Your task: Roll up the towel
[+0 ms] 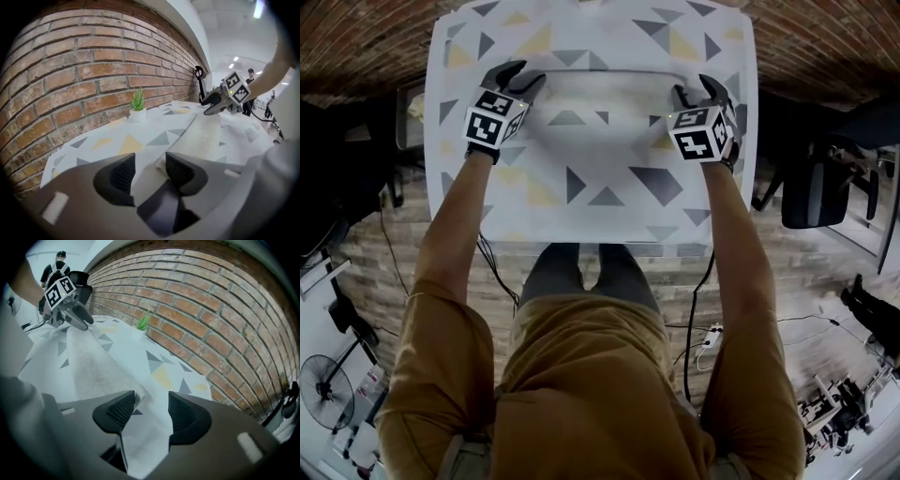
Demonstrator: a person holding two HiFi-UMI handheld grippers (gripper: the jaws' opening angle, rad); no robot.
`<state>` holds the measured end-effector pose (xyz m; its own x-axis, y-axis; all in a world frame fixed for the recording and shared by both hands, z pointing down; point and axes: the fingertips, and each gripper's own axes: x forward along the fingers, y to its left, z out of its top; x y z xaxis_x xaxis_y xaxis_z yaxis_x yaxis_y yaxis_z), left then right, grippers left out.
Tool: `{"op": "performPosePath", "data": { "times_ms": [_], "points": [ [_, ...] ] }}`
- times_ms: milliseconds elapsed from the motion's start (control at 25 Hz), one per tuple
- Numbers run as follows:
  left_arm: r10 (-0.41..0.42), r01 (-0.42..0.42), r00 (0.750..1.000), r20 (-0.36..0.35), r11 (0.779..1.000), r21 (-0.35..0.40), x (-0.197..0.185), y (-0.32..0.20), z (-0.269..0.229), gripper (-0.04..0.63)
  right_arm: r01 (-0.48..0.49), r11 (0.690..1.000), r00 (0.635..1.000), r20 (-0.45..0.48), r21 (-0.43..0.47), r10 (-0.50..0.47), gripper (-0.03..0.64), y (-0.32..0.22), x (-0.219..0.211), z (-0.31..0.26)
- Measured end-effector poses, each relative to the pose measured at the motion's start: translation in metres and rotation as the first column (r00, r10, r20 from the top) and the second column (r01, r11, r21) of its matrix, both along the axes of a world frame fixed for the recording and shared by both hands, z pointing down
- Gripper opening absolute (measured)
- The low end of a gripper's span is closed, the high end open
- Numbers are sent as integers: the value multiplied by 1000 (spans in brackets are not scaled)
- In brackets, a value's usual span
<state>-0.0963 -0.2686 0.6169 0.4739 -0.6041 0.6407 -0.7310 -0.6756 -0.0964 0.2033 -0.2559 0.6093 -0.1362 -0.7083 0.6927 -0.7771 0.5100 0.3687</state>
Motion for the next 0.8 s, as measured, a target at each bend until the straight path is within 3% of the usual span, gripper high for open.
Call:
{"op": "performPosePath", "data": {
  "times_ms": [200,400,800],
  "points": [
    [-45,46,999,-23,999,20,-7,5,-11,229,-56,996,998,12,76,55,212,6,9,-18],
    [-35,36,999,-19,999,28,-9,12,-23,229,-127,986,990,69,107,120,212,11,18,-43],
    [-73,77,994,-76,996,46,-14,41,-51,229,-153,987,974,178,54,141,202,46,6,-51]
  ]
}}
